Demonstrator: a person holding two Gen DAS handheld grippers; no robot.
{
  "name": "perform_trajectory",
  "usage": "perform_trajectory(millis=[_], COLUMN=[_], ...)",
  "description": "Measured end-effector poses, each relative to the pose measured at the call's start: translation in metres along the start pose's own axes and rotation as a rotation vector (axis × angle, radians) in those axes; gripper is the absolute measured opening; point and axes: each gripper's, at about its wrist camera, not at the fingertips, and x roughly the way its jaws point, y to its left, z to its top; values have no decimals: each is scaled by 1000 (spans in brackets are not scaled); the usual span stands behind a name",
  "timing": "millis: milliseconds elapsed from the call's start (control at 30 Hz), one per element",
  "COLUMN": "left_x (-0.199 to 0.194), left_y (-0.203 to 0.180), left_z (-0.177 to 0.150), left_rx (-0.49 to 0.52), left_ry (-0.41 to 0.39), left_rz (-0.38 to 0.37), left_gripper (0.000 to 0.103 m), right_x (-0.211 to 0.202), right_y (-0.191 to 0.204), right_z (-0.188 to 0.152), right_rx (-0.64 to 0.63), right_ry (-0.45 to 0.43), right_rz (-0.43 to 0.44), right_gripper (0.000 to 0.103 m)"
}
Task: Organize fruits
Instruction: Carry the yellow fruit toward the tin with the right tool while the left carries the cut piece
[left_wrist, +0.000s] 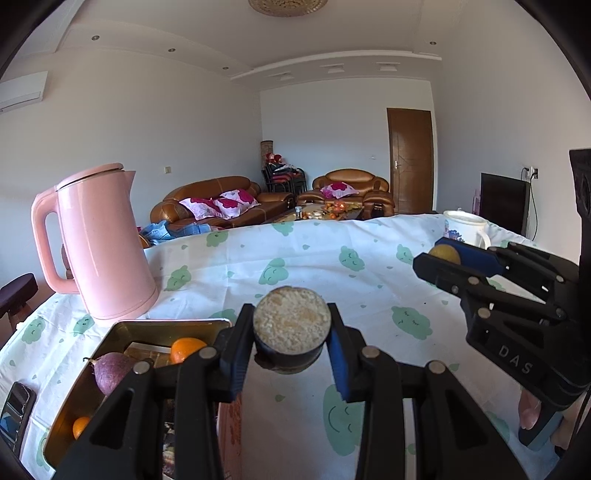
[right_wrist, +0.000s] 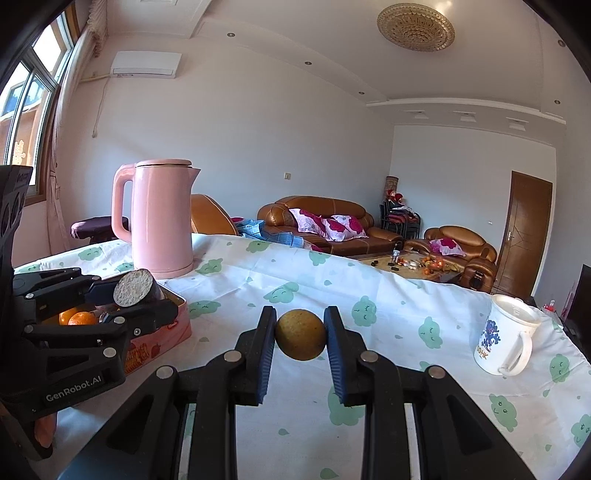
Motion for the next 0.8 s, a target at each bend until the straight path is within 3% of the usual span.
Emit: perform_trajectory(millis=[800], left_x=[-20], left_y=[33], left_z=[-8], left_rx=[-40], left_ry=[-19], left_rz=[48], left_gripper=[39], right_x=[7], right_y=[42], right_z=[9], right_rx=[-60], right_ry=[-4], right_rz=[69], right_gripper=[28])
